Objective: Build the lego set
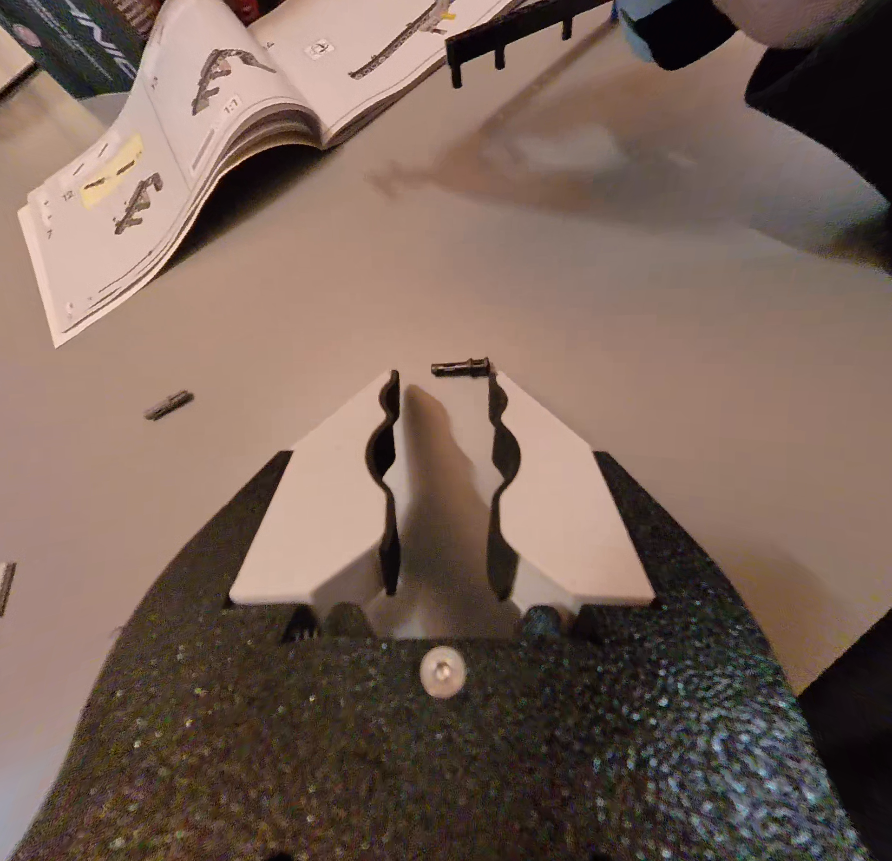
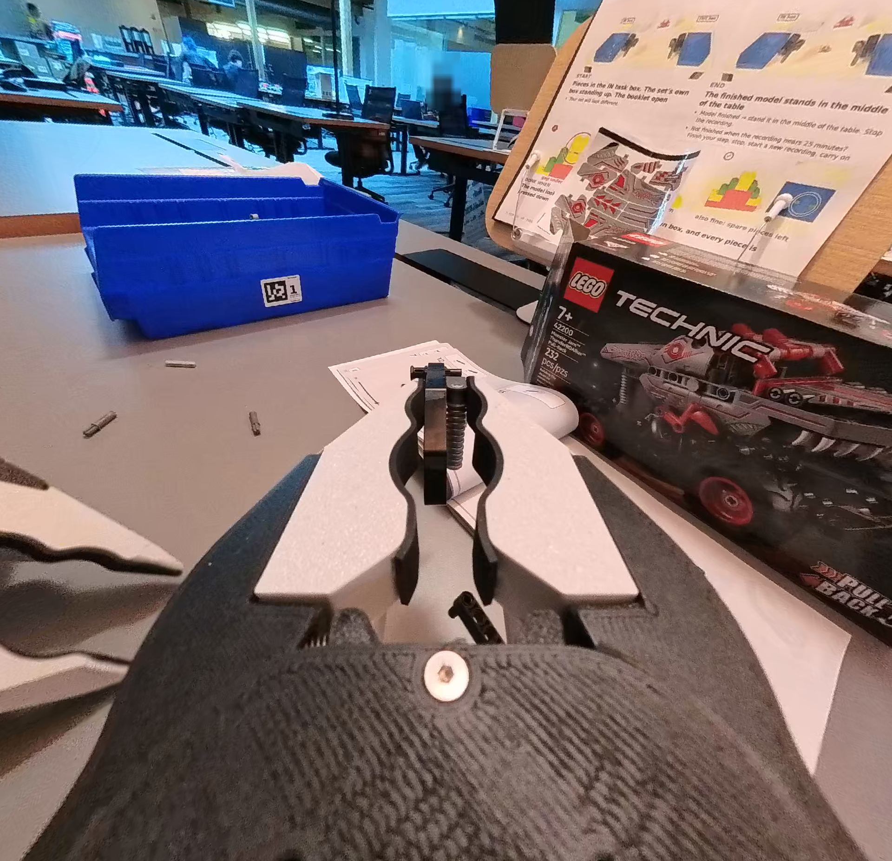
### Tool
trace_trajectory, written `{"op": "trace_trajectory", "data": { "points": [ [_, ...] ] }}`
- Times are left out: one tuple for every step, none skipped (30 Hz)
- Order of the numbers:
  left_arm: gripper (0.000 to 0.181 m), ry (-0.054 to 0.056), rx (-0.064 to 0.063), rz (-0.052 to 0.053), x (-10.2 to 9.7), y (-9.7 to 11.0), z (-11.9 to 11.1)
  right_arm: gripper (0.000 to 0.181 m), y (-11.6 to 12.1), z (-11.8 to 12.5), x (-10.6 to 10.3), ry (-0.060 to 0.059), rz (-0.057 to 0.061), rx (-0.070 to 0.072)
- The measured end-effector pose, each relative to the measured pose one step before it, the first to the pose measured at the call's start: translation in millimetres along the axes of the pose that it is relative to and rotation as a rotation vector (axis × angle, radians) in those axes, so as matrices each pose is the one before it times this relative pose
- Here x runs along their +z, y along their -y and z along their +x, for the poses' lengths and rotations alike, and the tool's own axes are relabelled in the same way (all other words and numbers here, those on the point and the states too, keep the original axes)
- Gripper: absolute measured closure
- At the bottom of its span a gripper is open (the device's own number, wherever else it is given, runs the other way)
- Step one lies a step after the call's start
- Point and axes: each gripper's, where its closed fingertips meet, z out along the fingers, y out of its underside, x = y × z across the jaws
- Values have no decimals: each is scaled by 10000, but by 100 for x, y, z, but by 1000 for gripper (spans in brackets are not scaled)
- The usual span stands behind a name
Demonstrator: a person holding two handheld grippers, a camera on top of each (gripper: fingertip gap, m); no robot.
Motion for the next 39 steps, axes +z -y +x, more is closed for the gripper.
{"op": "trace_trajectory", "data": {
  "points": [
    [147,124,-65,-14,-116,-232,-522,168,-21,-21,-2,36,-4,33],
    [147,105,-108,-18,-103,-233,-543,168,9,-8,-1,16,9,30],
    [146,2,-156,-10,-80,-154,-379,168,28,-7,-5,11,16,13],
    [145,-125,-213,13,-104,-12,-120,168,16,-53,16,26,2,1],
    [144,-157,-197,56,-138,128,34,168,-18,-42,28,17,-10,-8],
    [144,-119,-111,83,-130,191,67,168,-40,-43,28,13,-20,-18],
    [144,-73,-83,61,-106,140,49,168,-34,-33,13,11,-14,-20],
    [144,-77,-113,86,-51,144,70,168,-27,-33,20,26,-7,-3],
    [145,-144,-168,109,25,166,199,168,-20,15,5,0,2,22],
    [145,-173,-198,53,147,111,283,168,-8,-1,1,7,3,18],
    [145,-146,-152,-15,253,16,277,168,6,-16,9,14,-3,4],
    [144,-57,-74,-59,317,-33,169,168,14,-14,8,-1,9,-10],
    [144,34,3,-121,270,-80,30,168,-9,-43,8,12,-2,-14],
    [143,98,31,-49,194,50,-68,168,-34,-63,22,30,-15,-19],
    [143,100,45,91,95,250,-87,168,-18,-41,3,11,-9,-15],
    [144,76,66,55,73,176,-84,168,22,-26,2,5,6,-16],
    [147,65,64,-115,122,-118,-96,168,5,-33,0,8,1,-13],
    [152,60,58,-196,101,-291,-128,168,-4,-15,-2,12,-3,-2],
    [153,63,65,-110,22,-212,-146,168,18,-2,-14,6,8,3],
    [154,91,40,-16,-75,-112,-210,168,10,16,-21,-3,10,-2],
    [155,88,39,2,-101,-112,-225,168,-24,29,-12,1,-7,4],
    [155,46,23,-5,-94,-115,-189,168,-18,13,-1,6,-4,14],
    [156,-35,24,1,-74,-83,-94,168,18,5,-19,4,9,13],
    [158,-108,34,6,-35,-56,2,168,38,-9,-6,6,13,-5],
    [160,-139,34,2,8,-17,60,168,8,-29,8,11,-4,-15],
    [162,-130,76,8,21,20,83,168,-39,-50,20,19,-18,-14],
    [161,-77,131,19,45,43,27,168,-21,-77,28,30,-14,-15],
    [161,-25,120,21,56,68,-35,168,-25,-84,28,27,-11,-14],
    [161,-48,104,16,90,82,6,168,-15,-16,17,-2,-8,-15],
    [160,-64,90,14,89,92,34,168,-22,-39,5,13,-12,-7],
    [162,-78,72,9,92,77,67,168,-13,-42,17,23,-4,5],
    [165,-127,34,-3,83,56,119,168,-12,-18,12,13,-2,8],
    [170,-163,-27,-14,75,38,180,168,-12,-19,-1,1,4,-5],
    [173,-170,-58,-17,74,21,192,168,-15,-44,21,22,-7,-9],
    [177,-157,-54,-12,61,27,163,168,-25,-47,10,19,-7,-10],
    [177,-68,-59,-6,37,25,52,168,9,-34,17,2,2,-22],
    [177,-38,-43,1,36,15,-16,168,-15,-84,33,30,-12,-35],
    [177,-52,-37,3,10,8,9,168,-39,-83,30,31,-23,-26],
    [178,-59,-24,1,8,5,11,168,-2,-91,36,25,-4,-28]
  ]
}}
